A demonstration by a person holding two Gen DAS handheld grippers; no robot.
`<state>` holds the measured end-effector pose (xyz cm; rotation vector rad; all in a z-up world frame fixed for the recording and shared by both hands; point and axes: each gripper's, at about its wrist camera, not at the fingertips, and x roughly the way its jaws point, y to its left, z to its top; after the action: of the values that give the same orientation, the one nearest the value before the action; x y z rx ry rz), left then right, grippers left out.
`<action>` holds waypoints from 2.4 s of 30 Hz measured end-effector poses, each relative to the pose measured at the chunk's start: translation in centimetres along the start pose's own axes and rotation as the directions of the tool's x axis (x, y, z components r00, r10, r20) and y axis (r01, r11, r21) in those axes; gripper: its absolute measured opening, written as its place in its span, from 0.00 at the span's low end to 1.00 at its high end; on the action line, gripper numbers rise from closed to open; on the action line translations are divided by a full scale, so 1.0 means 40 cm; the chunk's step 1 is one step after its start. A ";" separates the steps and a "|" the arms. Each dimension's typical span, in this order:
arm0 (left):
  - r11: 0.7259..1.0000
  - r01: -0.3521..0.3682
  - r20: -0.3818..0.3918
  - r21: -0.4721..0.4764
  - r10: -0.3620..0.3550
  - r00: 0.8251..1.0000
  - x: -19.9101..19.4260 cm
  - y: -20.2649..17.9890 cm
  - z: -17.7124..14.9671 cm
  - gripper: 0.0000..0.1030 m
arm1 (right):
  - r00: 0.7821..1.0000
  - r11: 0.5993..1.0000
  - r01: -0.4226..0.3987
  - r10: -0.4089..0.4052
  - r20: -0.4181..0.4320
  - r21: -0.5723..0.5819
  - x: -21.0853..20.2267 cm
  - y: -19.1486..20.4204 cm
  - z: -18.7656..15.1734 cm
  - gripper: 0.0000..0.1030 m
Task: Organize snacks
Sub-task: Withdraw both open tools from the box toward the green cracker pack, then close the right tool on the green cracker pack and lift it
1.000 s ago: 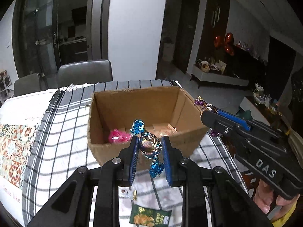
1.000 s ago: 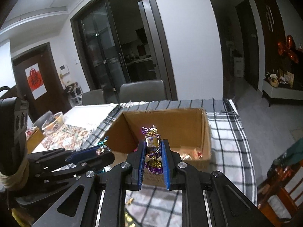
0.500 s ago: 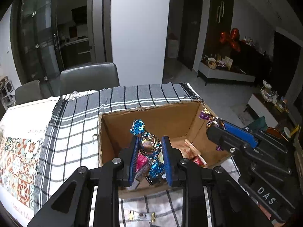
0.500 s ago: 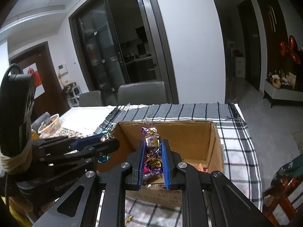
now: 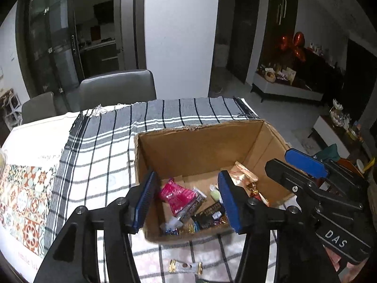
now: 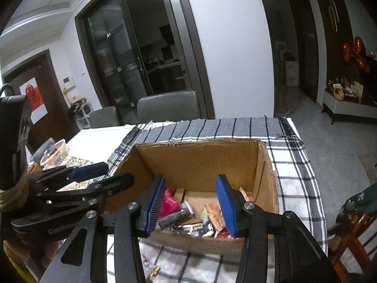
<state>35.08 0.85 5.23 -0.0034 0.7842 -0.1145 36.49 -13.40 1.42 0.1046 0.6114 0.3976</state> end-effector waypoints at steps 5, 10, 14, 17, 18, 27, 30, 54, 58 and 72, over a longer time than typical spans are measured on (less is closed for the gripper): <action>1.000 -0.023 0.019 -0.017 0.024 1.000 -0.051 0.008 -0.043 0.55 | 1.000 0.999 -0.004 0.005 0.018 -0.045 -0.044 0.029 -0.017 0.44; 0.999 -0.040 0.009 -0.036 0.040 0.999 -0.084 0.016 -0.094 0.57 | 1.000 0.998 -0.018 0.018 0.002 -0.063 -0.068 0.056 -0.052 0.44; 0.998 -0.056 0.012 -0.043 0.056 0.998 -0.108 0.020 -0.128 0.57 | 1.000 0.997 -0.025 0.024 -0.013 -0.069 -0.078 0.071 -0.085 0.44; 0.997 -0.058 0.020 -0.042 0.059 0.998 -0.129 0.020 -0.155 0.57 | 0.999 0.997 -0.033 0.031 -0.029 -0.067 -0.080 0.076 -0.107 0.44; 0.997 -0.060 0.025 -0.041 0.061 0.998 -0.138 0.020 -0.166 0.57 | 0.999 0.997 -0.030 0.028 -0.033 -0.067 -0.082 0.078 -0.113 0.44; 0.992 -0.130 0.063 0.008 0.129 0.990 -0.192 0.030 -0.227 0.60 | 0.998 0.994 0.000 -0.006 -0.059 -0.113 -0.108 0.124 -0.162 0.44; 0.991 -0.132 0.076 -0.002 0.132 0.988 -0.207 0.036 -0.246 0.60 | 0.997 0.993 -0.006 -0.003 -0.076 -0.120 -0.113 0.135 -0.182 0.44; 0.987 -0.159 -0.025 -0.032 0.158 0.987 -0.170 0.021 -0.476 0.66 | 0.971 0.966 -0.077 0.016 -0.239 -0.249 -0.110 0.167 -0.398 0.44; 0.985 -0.168 -0.085 -0.031 0.165 0.983 -0.136 0.017 -0.508 0.66 | 0.952 0.947 -0.106 0.008 -0.305 -0.304 -0.079 0.169 -0.426 0.44; 0.979 -0.205 -0.161 -0.020 0.199 0.967 -0.083 0.021 -0.528 0.70 | 0.882 0.832 -0.291 0.041 -0.470 -0.473 0.020 0.200 -0.467 0.58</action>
<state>17.96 2.85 -7.42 0.0518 0.9413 0.0947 23.64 -6.14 -12.55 -0.4882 0.9254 0.7691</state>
